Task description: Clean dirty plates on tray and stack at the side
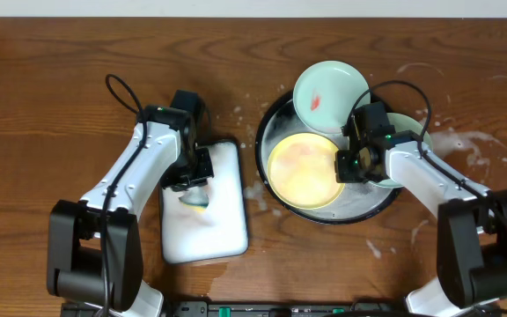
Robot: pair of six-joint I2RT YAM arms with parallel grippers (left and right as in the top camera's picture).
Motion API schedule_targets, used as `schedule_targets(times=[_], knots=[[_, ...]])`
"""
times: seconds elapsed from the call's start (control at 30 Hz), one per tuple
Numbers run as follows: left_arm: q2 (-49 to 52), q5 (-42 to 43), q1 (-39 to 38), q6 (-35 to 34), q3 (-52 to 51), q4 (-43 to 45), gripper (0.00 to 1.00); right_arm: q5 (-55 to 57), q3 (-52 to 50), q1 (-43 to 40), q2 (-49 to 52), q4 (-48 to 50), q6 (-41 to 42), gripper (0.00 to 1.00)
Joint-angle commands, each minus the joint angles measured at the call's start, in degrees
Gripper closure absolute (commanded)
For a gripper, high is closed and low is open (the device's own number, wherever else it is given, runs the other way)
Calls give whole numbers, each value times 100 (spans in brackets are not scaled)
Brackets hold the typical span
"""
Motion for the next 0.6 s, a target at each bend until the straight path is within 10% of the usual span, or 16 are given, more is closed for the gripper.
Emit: schedule_targets(times=[0.0,0.57], knots=[[28,-57,24,42,-2,-9,60,802,240,83,-599,-310,-90,99],[28,-55,24,39,-2,76,41,4358,682,1460,-1803,-953,-645,99]])
